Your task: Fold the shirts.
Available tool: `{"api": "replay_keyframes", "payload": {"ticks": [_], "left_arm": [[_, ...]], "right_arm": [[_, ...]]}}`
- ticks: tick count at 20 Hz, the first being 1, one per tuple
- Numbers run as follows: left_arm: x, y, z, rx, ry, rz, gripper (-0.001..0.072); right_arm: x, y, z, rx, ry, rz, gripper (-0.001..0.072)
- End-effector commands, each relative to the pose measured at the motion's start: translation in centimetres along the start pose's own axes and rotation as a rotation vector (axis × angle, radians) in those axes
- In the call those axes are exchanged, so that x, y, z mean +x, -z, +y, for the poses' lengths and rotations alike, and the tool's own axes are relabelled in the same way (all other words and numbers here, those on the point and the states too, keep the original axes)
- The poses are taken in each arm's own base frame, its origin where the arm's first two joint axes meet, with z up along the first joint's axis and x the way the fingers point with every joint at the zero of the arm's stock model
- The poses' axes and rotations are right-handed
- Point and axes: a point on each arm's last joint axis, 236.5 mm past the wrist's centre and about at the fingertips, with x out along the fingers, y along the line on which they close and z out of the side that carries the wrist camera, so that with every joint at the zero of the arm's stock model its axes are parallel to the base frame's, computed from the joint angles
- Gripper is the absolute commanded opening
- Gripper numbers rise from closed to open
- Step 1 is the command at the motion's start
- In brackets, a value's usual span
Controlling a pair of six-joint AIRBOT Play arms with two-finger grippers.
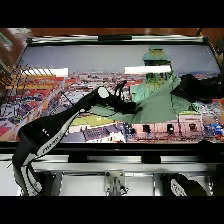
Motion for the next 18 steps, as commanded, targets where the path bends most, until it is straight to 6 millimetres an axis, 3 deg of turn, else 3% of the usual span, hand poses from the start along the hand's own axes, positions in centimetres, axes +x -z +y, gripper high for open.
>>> {"api": "replay_keyframes", "payload": {"ticks": [1, 4, 7, 12, 15, 18], "left_arm": [[2.7, 1.6, -1.9, -0.068, 0.092, 0.027, 0.0032], [0.0, -1.0, -1.6, -0.067, 0.093, -0.035, 0.0030], [-6.8, -4.9, -0.1, 0.018, 0.012, -0.128, 0.0030], [-24.9, -8.7, 1.2, 0.156, -0.177, -0.310, 0.0030], [-37.0, -9.4, 1.1, 0.164, -0.258, -0.500, 0.0031], [-47.4, -8.2, -0.1, 0.168, -0.329, -0.702, 0.0031]], "right_arm": [[-0.3, 0.0, 0.4, 0.005, -0.009, -0.010, 0.0063], [-0.2, -1.3, 0.2, 0.006, -0.007, -0.058, 0.0063], [1.6, -1.9, 1.0, -0.008, -0.027, -0.044, 0.0063], [9.1, -2.7, 5.7, -0.095, -0.105, -0.013, 0.0063], [15.1, -1.6, 8.5, -0.134, -0.137, 0.035, 0.0063], [21.9, -0.1, 10.8, -0.146, -0.164, 0.066, 0.0063]]}}
